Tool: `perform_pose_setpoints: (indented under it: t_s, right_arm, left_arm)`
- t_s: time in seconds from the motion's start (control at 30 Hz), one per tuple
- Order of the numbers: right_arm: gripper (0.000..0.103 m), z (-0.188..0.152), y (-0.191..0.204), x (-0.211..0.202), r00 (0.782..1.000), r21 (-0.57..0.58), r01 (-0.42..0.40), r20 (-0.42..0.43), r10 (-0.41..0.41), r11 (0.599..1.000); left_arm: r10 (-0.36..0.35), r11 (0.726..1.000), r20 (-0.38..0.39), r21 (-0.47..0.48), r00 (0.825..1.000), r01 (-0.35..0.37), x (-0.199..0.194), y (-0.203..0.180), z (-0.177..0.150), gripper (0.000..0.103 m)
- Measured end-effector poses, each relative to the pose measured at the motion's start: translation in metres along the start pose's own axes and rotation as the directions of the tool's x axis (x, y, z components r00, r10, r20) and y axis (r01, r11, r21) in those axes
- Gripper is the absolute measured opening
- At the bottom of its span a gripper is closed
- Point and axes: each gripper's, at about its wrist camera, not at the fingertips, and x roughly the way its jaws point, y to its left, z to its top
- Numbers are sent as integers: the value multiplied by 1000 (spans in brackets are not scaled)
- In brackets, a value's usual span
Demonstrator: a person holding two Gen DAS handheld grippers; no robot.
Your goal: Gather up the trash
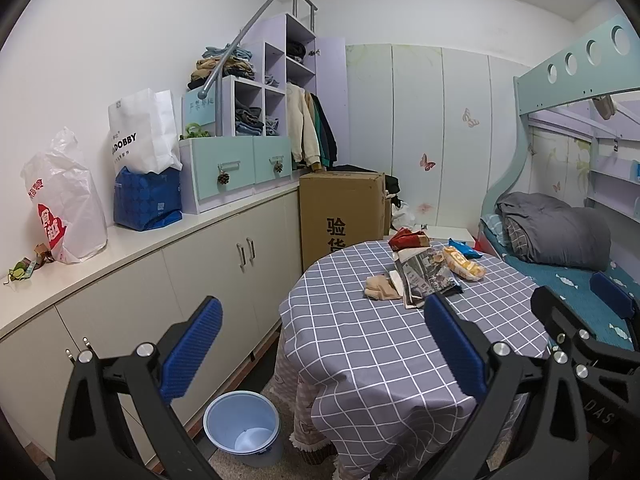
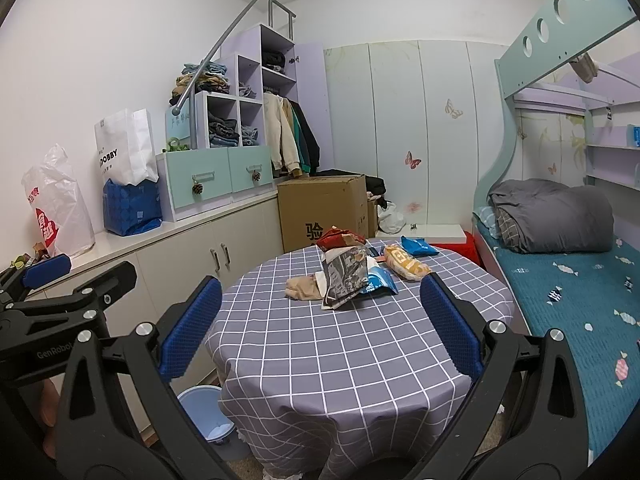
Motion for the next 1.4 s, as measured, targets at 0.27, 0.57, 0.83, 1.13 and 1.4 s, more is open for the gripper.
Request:
perform_pose_setpoints:
  t_s: [0.27, 0.57, 0.83, 1.13, 1.4]
  right_arm:
    - [97, -1, 1, 1, 1000, 1, 0, -1, 0, 1000]
    - [97, -3, 1, 2, 1000, 1, 0, -3, 0, 1000]
    - [97, -4, 2, 2, 1000, 3, 0, -4, 0, 1000]
    - [97, -3, 2, 2, 1000, 3, -2, -5, 2, 1000]
    - [97, -8, 4, 4, 1000, 4, -2, -6, 2, 1000]
  left_arm:
    - [2, 1000, -1, 0, 1000, -2, 3, -4, -8, 99]
    - [1, 1000, -4, -1, 1000, -1, 3, -4, -8, 99]
    - [1, 1000, -7, -2, 1000, -1, 3, -5, -6, 99]
    - [0, 1000, -10, 1, 1000, 0, 10, -7, -18, 99]
    - [0, 1000, -11, 1, 1000, 0, 10, -6, -15, 99]
